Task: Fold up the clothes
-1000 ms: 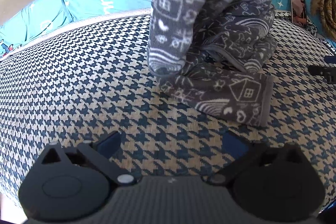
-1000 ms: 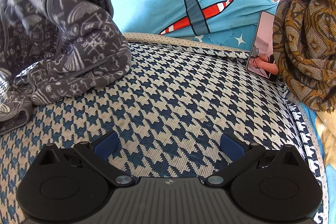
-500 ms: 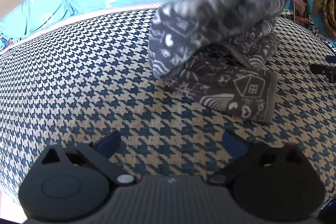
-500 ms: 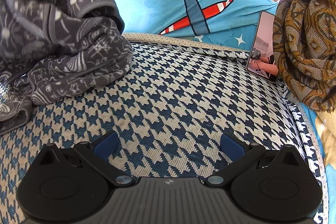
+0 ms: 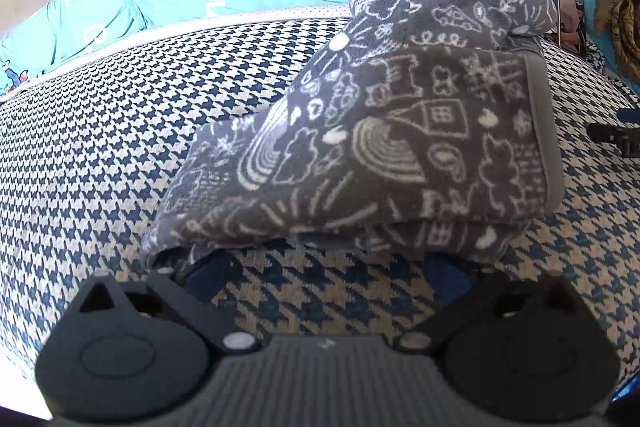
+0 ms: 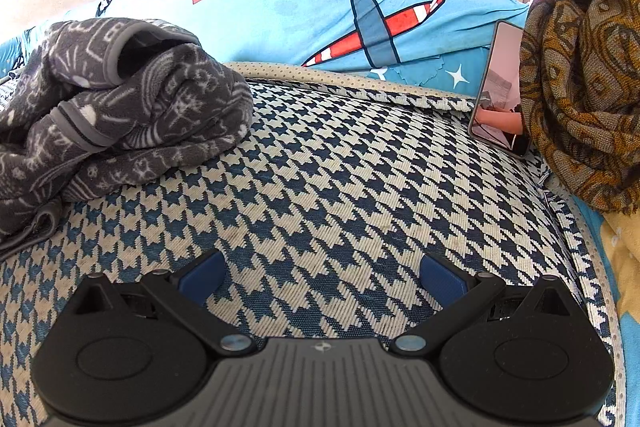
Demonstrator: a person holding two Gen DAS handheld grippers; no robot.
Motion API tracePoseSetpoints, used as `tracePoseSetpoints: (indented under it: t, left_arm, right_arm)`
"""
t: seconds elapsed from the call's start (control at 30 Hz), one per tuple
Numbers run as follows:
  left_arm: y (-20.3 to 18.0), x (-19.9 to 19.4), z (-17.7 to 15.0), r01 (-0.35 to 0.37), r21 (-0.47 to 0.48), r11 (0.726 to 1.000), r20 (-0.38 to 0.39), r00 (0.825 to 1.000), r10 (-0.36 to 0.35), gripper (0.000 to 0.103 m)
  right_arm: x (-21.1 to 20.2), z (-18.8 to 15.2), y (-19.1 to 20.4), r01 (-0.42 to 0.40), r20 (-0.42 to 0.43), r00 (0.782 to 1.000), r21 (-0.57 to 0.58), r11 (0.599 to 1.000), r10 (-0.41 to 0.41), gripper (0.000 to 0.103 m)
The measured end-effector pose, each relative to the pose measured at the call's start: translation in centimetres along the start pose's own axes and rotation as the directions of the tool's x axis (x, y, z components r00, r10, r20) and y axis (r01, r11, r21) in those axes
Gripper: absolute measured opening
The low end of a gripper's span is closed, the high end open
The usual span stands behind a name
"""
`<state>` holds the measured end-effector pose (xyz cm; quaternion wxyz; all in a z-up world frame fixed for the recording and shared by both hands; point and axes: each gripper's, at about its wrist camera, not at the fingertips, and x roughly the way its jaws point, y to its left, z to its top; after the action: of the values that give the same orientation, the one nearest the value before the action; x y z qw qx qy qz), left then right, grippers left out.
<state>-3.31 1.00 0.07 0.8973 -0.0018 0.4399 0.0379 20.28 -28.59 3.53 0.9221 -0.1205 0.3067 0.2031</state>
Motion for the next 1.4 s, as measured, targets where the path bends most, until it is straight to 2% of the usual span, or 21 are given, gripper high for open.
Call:
tracePoseSetpoints:
  t: [0.33,0.7,0.9,1.1,1.23,1.4]
  left_arm:
    - [-1.4,-1.2,-4.5,0.029,0.026,0.999,0.002,1.0,-0.029,0.103]
    - [0.1,0.2,-5.2,0.04,0.016,0.999,0.041,0.998,-0.04,0.103]
    - [-1.5,-0.1,-5.2,0.018,0.016,1.0,0.064,0.998,-0.019,0.103]
    - [-1.7,-0.5,-5.7,0.008,0.0,1.0,0.077,0.997,-0.008,0.103]
    - [-2.0,-0.7,-6.0,0.0,-0.006,1.0,0.086,0.996,0.001,0.103]
    - [-2.5,-0.8,-6.2,-0.016,-0.024,1.0,0.079,0.997,0.018,0.103]
  right_arm:
    - [0.0,0.0,0.0,-0.001,0.0,1.0,0.0,1.0,0.001,0.103]
    - [-0.4,0.1,-0.4,0.004,-0.002,1.0,0.003,1.0,-0.004,0.103]
    - [-1.0,-0.1,0.8,0.104,-0.014,0.995,0.086,0.991,-0.103,0.103]
    - [-1.8,0.0,2.3,0.237,-0.076,0.971,0.191,0.953,-0.226,0.103]
    - [-2.0,-0.1,2.3,0.271,-0.121,0.961,0.225,0.936,-0.249,0.103]
    - [-2.1,-0.6,2.1,0.27,-0.148,0.959,0.214,0.939,-0.242,0.103]
